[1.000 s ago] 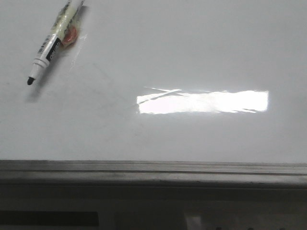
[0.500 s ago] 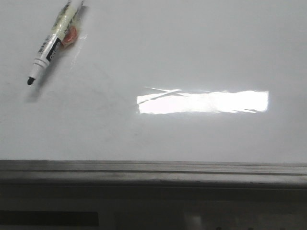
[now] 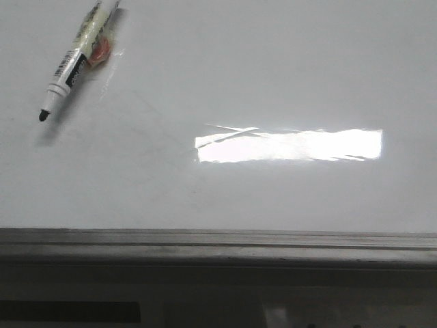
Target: Write number 6 on whiteboard
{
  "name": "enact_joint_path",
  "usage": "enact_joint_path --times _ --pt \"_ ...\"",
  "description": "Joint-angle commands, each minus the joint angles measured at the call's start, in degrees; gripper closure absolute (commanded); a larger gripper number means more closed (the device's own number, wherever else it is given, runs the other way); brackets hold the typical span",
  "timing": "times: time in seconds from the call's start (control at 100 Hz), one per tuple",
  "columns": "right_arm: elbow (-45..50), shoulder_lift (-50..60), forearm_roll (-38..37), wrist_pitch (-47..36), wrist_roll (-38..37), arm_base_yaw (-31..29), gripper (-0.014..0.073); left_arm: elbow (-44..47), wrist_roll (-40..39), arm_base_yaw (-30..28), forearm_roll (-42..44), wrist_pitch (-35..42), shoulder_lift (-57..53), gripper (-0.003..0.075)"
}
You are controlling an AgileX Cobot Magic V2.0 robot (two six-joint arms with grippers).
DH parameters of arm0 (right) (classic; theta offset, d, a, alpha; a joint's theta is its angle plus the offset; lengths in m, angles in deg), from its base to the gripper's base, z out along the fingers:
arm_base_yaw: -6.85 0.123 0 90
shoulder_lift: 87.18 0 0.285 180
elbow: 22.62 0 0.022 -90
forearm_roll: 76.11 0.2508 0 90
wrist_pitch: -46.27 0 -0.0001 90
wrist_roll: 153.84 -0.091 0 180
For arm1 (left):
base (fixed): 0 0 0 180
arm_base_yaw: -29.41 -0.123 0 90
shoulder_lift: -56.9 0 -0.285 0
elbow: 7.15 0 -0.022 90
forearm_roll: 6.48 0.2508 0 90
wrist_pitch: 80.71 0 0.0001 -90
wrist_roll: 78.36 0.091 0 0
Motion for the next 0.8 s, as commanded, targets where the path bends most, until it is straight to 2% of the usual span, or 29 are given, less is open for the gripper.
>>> enact_joint_path --times 0.0,0.22,0.34,0.58,0.79 --pt "0.84 0.84 -1.54 -5.14 0.57 -0.19 0.0657 1.30 -0.28 -0.21 -4.00 6.27 -1.68 0.0734" --pt "0.84 0.84 -1.30 -21.92 0.57 -0.19 0.0657 1.30 -0.28 -0.21 -5.28 6.84 -1.68 0.0734" --pt "0.84 0.84 -1.30 -26.77 0.57 -0.19 0.0657 1.30 -0.28 -0.21 -5.28 10.99 -1.68 0.0734" --pt "0.84 0.84 -1.30 -26.55 0.57 -0.19 0.0657 1.30 -0.28 -0.21 -5.28 20.82 -1.68 0.0734" --pt "0.59 0.84 -0.52 -22.73 0.57 -0.19 0.0657 1.30 -0.28 -0.21 -5.28 21.90 -1.68 0.0741"
